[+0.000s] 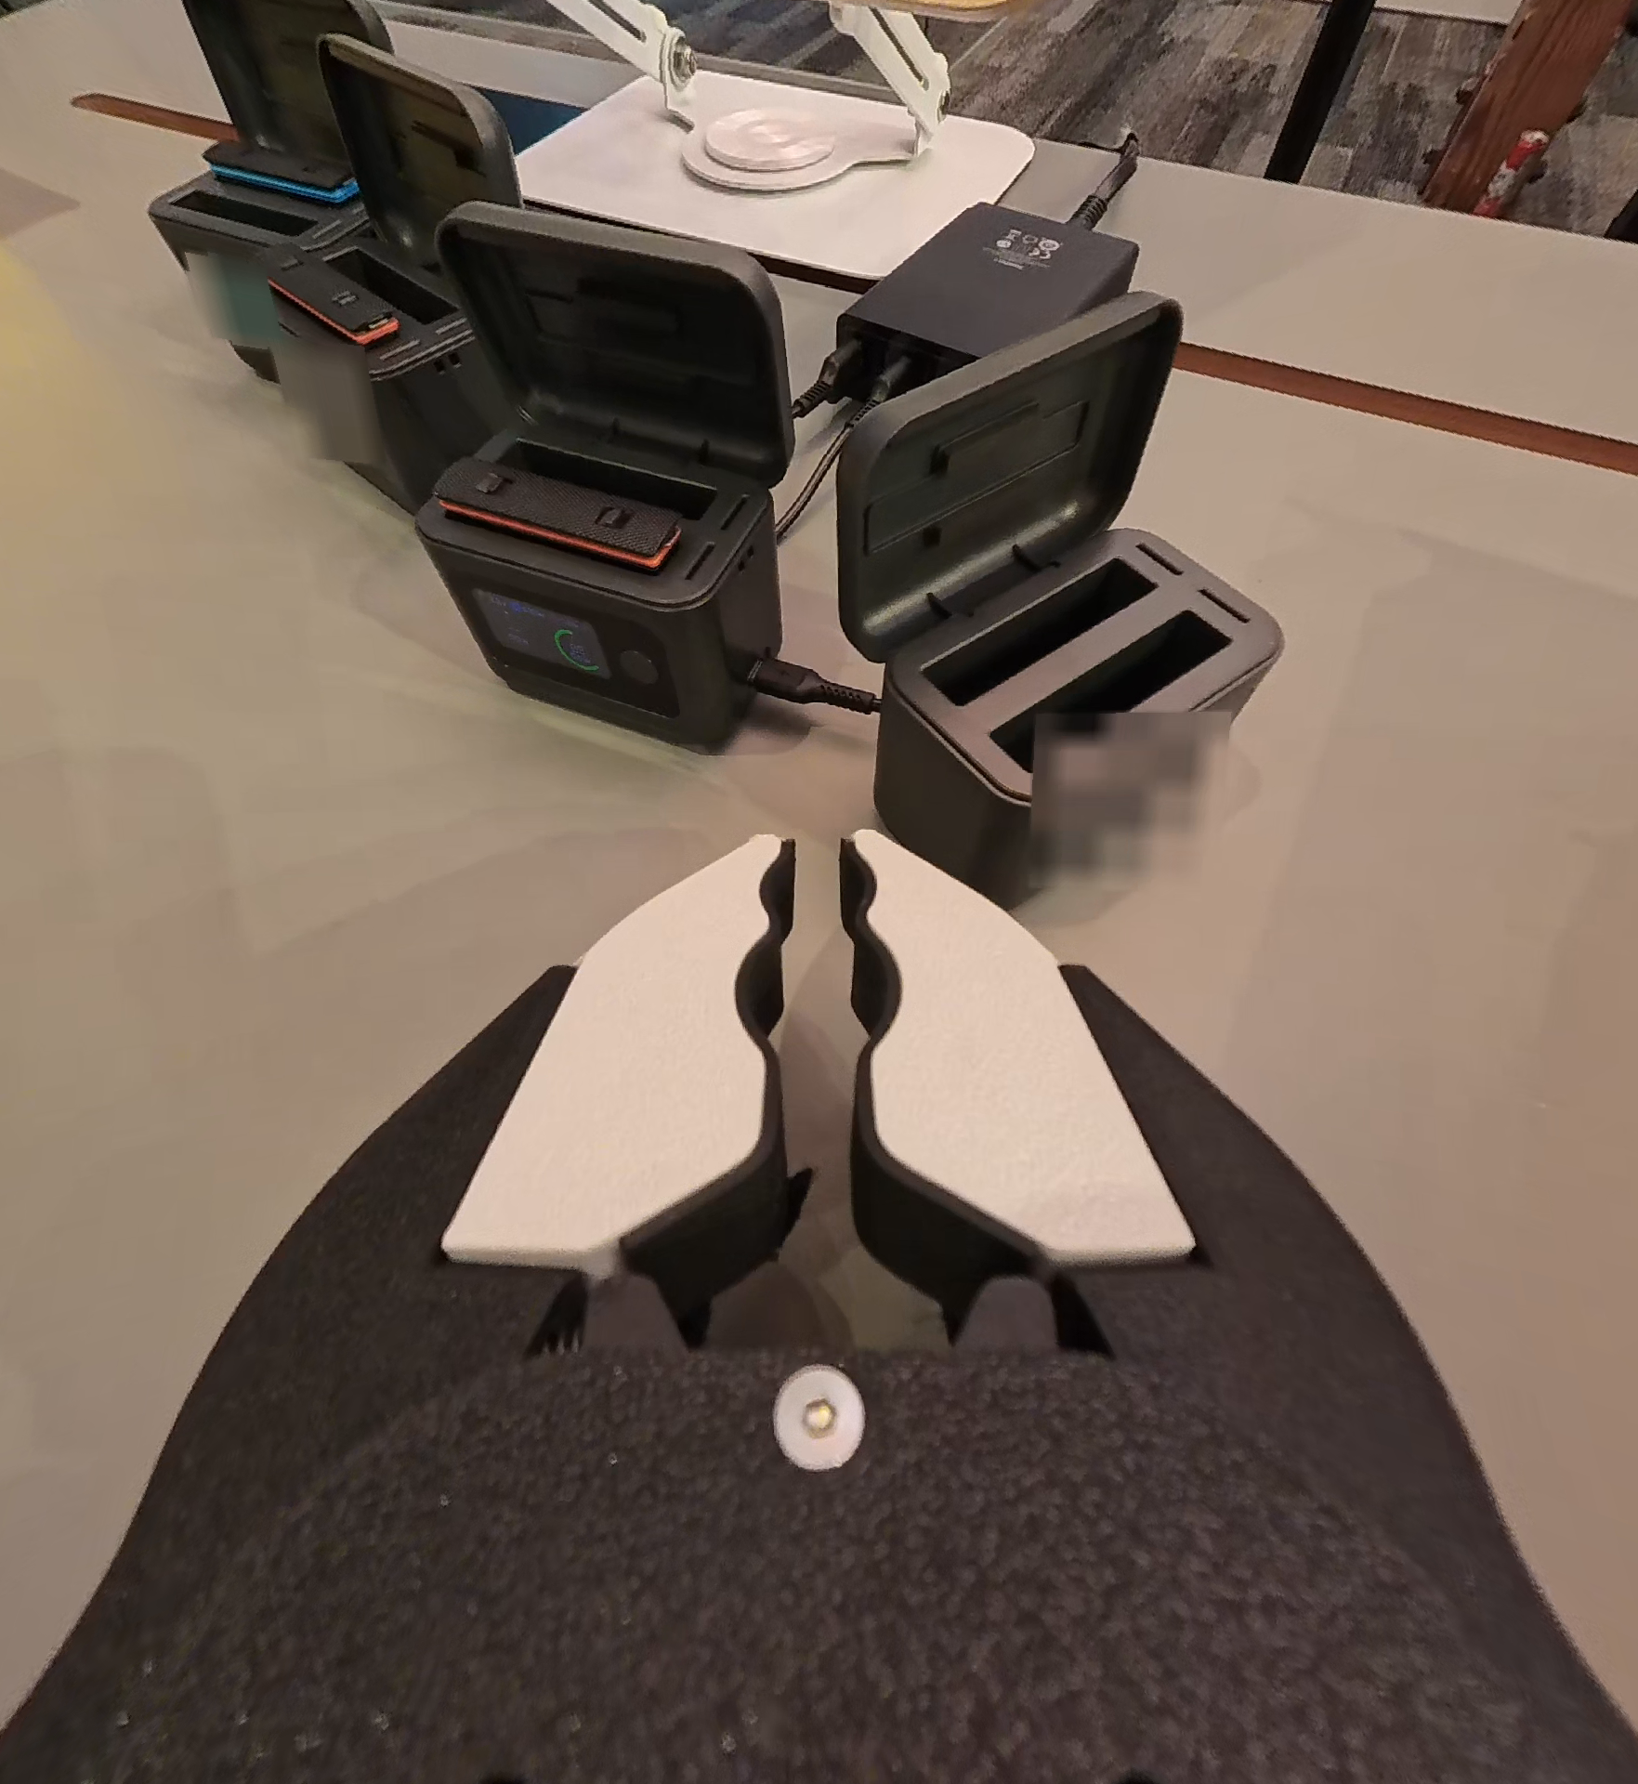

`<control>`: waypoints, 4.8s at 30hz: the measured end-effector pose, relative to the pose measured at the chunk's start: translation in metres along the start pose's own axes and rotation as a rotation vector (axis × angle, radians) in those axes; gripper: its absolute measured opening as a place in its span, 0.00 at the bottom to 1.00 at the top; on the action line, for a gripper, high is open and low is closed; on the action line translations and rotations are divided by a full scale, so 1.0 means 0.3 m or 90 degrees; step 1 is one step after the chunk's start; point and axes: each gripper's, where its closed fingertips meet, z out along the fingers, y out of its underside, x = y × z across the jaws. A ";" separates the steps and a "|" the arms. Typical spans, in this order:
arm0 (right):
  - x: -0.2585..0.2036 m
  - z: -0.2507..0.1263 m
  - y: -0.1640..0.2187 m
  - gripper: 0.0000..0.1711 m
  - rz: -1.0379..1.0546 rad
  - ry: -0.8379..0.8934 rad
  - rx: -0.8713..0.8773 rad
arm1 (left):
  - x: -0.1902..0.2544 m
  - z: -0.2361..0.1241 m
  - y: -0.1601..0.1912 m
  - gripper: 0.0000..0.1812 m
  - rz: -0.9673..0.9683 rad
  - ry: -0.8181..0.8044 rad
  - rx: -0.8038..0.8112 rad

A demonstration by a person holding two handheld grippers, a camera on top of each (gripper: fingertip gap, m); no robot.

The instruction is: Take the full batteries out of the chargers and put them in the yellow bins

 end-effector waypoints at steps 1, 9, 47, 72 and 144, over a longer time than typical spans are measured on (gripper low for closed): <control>-0.001 0.000 0.001 0.05 0.000 -0.001 0.000 | -0.001 -0.005 -0.001 0.19 -0.001 -0.001 0.002; -0.003 0.000 0.000 0.05 0.000 -0.004 0.000 | 0.041 -0.039 -0.031 0.20 0.014 0.029 0.025; -0.003 0.000 0.005 0.05 0.002 -0.007 -0.007 | 0.114 0.109 -0.189 0.26 -0.406 0.265 0.066; 0.009 0.001 0.012 0.06 0.000 0.004 -0.014 | 0.083 0.110 -0.176 0.25 -0.372 0.193 0.046; -0.115 -0.014 0.020 0.07 0.011 -0.128 -0.042 | 0.160 -0.001 -0.230 0.27 -0.492 0.318 0.282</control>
